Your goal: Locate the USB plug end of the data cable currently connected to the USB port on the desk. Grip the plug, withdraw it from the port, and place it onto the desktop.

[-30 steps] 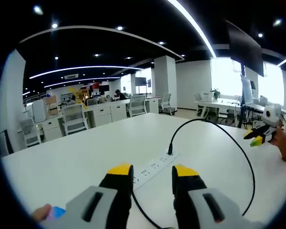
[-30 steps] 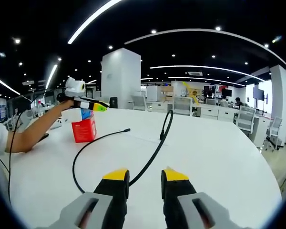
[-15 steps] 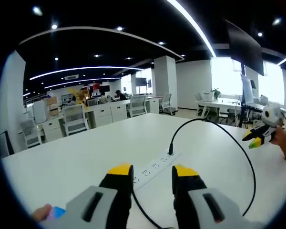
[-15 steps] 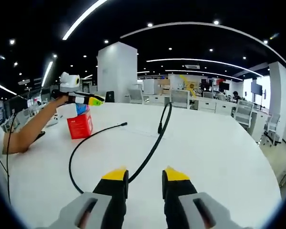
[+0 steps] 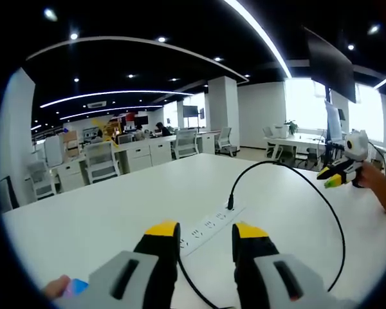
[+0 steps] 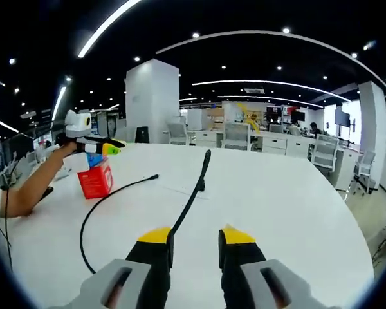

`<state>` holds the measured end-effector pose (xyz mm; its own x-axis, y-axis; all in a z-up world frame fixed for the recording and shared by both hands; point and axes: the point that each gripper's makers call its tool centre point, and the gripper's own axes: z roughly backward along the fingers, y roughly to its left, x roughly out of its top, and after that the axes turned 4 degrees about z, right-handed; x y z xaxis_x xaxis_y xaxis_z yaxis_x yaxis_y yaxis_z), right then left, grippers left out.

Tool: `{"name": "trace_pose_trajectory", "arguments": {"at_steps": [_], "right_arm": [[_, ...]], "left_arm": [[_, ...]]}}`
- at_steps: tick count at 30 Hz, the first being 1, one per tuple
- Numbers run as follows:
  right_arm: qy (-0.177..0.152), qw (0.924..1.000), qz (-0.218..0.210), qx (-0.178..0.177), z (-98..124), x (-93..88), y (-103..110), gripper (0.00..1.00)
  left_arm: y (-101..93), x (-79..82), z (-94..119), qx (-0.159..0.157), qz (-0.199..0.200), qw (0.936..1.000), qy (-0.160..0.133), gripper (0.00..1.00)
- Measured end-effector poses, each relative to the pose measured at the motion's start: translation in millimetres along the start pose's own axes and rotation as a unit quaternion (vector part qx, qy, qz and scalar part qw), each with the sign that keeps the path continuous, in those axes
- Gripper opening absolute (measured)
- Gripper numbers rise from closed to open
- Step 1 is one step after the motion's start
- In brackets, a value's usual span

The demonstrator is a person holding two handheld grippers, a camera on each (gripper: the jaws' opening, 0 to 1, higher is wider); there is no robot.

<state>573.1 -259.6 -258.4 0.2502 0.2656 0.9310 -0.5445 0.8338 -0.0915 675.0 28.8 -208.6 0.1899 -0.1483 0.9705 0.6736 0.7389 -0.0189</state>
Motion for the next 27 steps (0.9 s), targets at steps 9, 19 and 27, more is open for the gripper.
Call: {"name": "trace_pose_trajectory", "arguments": {"at_steps": [9,19,27], "right_arm": [[0.005,1.0000,0.005,0.005,-15.4,4.3,-11.4,0.31],[0.005,1.0000,-0.007,0.002,-28.8,1.9,-30.5,0.30],[-0.008,0.9992,-0.033,0.021,-44.7,3.4,-34.1,0.30]], "left_arm": [[-3.5,-2.2,1.0,0.000,0.001,1.0000,0.001,0.32],[-8.1,-3.0,1.3,-0.001,0.002,1.0000,0.001,0.32],[-10.7,-4.0,3.1,-0.002,0.004,1.0000,0.000,0.32]]}}
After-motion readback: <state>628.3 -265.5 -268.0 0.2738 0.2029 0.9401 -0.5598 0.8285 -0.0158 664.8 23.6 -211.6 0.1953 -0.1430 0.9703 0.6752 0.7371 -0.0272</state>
